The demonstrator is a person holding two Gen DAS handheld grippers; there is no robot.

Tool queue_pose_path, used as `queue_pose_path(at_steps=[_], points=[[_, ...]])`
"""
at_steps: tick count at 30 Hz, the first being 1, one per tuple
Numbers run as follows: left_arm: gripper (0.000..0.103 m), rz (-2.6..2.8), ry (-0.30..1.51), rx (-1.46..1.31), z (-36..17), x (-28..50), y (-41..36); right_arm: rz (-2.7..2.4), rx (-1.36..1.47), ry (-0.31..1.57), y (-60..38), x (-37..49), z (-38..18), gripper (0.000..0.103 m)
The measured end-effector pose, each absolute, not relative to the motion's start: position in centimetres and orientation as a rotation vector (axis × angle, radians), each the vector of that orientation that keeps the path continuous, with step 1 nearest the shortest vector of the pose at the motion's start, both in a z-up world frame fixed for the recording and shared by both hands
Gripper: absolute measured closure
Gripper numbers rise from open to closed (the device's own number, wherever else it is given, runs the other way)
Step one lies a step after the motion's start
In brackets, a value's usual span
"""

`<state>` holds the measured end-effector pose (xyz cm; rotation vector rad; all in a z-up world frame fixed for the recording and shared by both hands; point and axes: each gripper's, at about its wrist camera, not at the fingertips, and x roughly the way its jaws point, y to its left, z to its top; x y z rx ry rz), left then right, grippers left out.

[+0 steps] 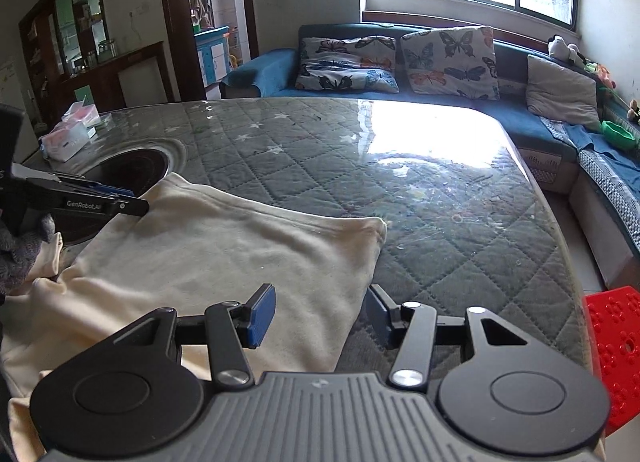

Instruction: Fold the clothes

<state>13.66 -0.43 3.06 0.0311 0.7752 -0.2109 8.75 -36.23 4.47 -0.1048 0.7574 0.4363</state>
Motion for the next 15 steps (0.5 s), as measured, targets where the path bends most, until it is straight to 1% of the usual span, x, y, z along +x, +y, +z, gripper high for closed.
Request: queue_pose_path(at_steps=[1,3,8,10,12,13,15], points=[[0.096,-0.234,0.772,0.02,3.1,13.5,-0.5,0.436,-0.104,0.758,-36.2,8.9,4.4,0.052],[0.099,-0.275,0.759,0.007,3.5,13.0,-1.0,0.434,-0.102,0.759,-36.2,9.1,4.2,0.052],[0.099,-0.467,0.719,0.041,4.5,9.8,-3.3,0.422,-0.102,0.758,-36.4,9.6,4.2,0.052],[0.093,-0.531,0.708,0.063,4.6,8.7,-4.3,0.417,-0.103,0.759,-36.5,9.8,4.2,0.052],[0.093,-0.549,0.697,0.088,4.6,8.0,-4.9,0.414,-0.101,0.759,-36.4,10.1,4.1,0.052],[0.091,-0.542,0.689,0.098,4.6,7.8,-5.0,0.414,-0.1,0.759,-36.4,10.3,4.1,0.052],[0.084,-0.492,0.658,0.115,4.7,7.7,-4.8,0.414,-0.101,0.76,-36.3,10.4,4.0,0.052]])
